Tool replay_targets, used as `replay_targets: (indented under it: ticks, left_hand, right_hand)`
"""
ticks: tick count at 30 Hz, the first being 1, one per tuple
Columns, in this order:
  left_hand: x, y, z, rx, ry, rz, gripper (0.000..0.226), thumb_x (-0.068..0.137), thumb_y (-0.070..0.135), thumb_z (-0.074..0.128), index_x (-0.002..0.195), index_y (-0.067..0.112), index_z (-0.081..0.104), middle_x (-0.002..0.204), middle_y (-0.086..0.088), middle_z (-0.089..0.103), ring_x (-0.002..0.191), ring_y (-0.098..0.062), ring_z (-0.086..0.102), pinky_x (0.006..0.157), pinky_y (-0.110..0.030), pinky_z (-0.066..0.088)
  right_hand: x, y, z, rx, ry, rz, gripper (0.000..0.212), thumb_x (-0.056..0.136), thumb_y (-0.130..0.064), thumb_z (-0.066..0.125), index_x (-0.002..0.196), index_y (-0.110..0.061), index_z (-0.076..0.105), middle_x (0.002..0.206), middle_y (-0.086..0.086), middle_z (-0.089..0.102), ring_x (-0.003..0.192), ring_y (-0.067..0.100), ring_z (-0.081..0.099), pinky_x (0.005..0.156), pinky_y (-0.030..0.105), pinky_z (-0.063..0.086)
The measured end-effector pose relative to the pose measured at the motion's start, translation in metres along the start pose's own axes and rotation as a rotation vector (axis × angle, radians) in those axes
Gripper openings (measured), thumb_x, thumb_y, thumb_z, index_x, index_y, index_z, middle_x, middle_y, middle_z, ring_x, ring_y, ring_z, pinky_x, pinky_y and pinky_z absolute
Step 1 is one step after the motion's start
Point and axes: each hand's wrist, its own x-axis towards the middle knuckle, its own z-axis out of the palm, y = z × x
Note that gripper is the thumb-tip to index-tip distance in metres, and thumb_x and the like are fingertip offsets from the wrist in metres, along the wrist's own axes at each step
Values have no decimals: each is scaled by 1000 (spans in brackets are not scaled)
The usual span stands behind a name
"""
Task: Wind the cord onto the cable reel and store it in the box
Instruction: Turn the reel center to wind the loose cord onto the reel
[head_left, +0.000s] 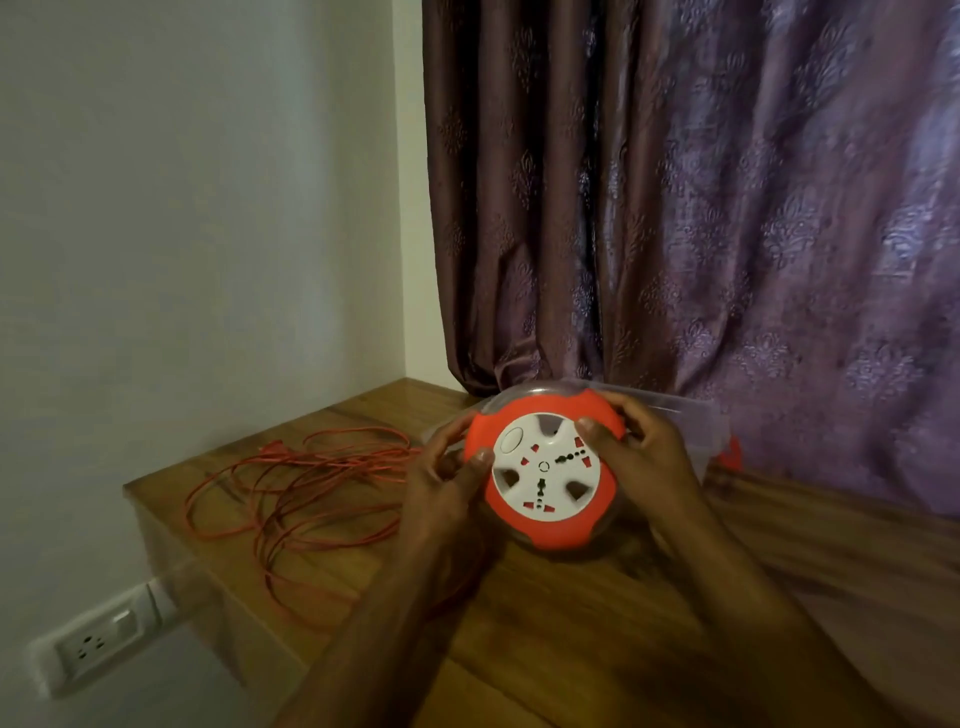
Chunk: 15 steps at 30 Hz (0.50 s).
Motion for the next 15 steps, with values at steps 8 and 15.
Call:
replay_targets:
  ticks: [8, 15]
  left_hand:
    - [-4, -14, 5, 248, 177, 131, 31, 89, 34, 59, 120, 35, 56, 114, 4, 64, 93, -14, 66, 65, -35, 58]
    - [-27, -18, 18, 1174, 120, 572, 48, 86, 59, 43, 132, 43, 40, 118, 9, 51, 106, -7, 39, 82, -34, 42]
  right_hand:
    - [1, -1, 2, -2, 12, 85, 13, 87, -35, 70, 91, -23, 73, 83, 1, 78, 78, 20, 75, 72, 39, 62]
    - [1, 5, 2, 33, 157, 76, 8, 87, -35, 70, 82, -31, 73, 78, -4, 78, 76, 22, 75, 66, 39, 62]
